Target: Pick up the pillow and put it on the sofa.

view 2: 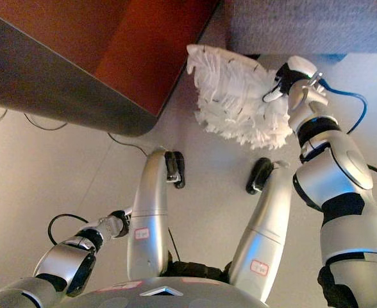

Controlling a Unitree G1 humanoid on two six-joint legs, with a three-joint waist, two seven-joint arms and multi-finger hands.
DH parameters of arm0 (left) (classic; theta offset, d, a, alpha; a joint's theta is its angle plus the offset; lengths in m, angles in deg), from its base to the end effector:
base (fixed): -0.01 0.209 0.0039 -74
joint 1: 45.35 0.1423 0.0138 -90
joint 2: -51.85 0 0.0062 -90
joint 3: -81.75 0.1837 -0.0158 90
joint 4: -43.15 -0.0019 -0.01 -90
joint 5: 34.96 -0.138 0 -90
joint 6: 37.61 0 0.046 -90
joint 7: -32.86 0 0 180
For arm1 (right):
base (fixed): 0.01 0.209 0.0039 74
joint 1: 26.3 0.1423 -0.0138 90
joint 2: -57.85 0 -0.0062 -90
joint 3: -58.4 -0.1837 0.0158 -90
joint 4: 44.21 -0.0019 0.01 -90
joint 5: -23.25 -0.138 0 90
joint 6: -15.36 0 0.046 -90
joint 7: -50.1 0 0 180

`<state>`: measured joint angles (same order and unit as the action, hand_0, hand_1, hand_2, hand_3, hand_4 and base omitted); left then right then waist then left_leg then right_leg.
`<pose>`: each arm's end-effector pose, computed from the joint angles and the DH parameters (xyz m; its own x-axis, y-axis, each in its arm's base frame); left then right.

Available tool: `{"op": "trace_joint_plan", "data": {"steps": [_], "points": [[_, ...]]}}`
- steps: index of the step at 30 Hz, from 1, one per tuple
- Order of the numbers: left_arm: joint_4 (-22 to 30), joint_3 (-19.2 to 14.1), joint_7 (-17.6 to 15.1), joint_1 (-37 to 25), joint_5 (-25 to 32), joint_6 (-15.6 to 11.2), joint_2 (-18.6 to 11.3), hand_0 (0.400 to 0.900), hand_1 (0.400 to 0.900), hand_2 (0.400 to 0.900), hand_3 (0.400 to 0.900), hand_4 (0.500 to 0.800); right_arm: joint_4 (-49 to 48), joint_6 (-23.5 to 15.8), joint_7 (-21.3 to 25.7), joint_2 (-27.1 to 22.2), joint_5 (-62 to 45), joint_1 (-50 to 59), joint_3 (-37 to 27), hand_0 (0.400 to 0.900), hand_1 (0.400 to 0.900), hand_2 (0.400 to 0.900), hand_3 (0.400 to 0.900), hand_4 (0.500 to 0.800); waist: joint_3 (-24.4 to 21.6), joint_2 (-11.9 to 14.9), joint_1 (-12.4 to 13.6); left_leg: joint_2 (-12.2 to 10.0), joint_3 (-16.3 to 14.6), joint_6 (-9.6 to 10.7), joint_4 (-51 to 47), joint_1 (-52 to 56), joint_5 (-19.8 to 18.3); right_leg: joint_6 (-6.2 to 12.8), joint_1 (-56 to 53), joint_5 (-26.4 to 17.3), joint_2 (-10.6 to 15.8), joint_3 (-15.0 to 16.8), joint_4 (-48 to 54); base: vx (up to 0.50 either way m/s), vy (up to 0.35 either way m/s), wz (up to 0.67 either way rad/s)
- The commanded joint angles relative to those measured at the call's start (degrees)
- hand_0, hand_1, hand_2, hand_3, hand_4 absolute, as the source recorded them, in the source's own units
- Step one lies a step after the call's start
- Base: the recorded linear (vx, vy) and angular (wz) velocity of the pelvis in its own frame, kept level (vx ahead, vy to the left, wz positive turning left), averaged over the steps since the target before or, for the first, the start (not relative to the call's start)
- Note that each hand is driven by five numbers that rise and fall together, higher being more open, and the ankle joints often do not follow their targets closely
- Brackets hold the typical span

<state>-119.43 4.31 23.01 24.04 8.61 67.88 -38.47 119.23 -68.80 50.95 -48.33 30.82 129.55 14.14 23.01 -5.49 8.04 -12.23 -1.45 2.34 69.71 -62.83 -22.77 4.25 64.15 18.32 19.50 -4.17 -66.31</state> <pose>0.1832 0.2201 -0.0770 0.3306 0.2134 -0.9193 -0.4453 0.8941 0.0474 0.3596 -0.2378 0.1565 0.9518 -0.2279 -0.2054 -0.1266 0.3181 -0.9396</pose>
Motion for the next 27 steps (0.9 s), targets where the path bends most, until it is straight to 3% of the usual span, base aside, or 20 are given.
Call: {"op": "trace_joint_plan", "data": {"steps": [1,6,12,18,27], "points": [[-1.9,0.9,-0.4,2.7,-4.0,-0.4,-2.9,0.9,0.9,0.9,0.9,0.8,-9.3,-4.5,4.5,-6.3,2.6,2.4,-4.6,0.4,0.4,0.4,0.4,0.5,-1.6,1.7,1.4,-0.2,-0.4,0.8,-19.6,20.8,8.5,0.75,-17.1,-8.9,4.8,0.3,13.4,0.18,-0.057,0.01],[-1.3,-0.2,0.5,4.6,-7.8,0.6,-3.5,0.9,0.9,0.9,0.9,0.8,-12.3,-5.1,2.8,-7.5,4.1,-1.9,-6.9,0.4,0.4,0.4,0.4,0.5,-4.4,3.8,2.3,1.1,-2.7,1.3,-35.5,34.9,13.7,2.2,-31.3,-13.2,5.4,-5.2,28.2,0.21,-0.088,0.03],[1.1,-1.7,0.2,6.8,-10.8,1.7,-3.2,0.9,0.9,0.9,0.9,0.8,-20.2,-4.8,-0.7,-9.5,6.3,-7.6,-9.7,0.4,0.4,0.4,0.4,0.5,-9.7,6.6,1.8,2.9,-4.5,2.0,-51.5,49.6,19.9,4.01,-49.3,-19.4,2.0,-10.6,48.6,0.14,-0.097,-0.01],[1.7,-4.0,0.7,9.1,-12.8,1.8,-2.6,0.9,0.9,0.9,0.9,0.8,-28.1,-4.7,-3.9,-11.4,8.7,-13.1,-11.6,0.4,0.4,0.4,0.4,0.5,-15.1,7.4,0.5,2.9,-6.4,2.8,-60.7,59.6,21.8,5.16,-60.3,-21.1,-0.4,-12.1,58.5,0.14,-0.018,-0.12],[1.3,-6.7,1.6,12.1,-14.3,1.9,-2.6,0.9,0.9,0.9,0.9,0.8,-39.5,-4.3,-6.8,-14.1,5.8,-14.7,-12.8,0.4,0.4,0.4,0.4,0.5,-20.7,8.4,-0.9,2.4,-9.3,3.7,-72.4,68.1,24.6,6.59,-67.2,-24.6,-2.8,-13.1,68.0,0.1,-0.023,-0.15]]}}
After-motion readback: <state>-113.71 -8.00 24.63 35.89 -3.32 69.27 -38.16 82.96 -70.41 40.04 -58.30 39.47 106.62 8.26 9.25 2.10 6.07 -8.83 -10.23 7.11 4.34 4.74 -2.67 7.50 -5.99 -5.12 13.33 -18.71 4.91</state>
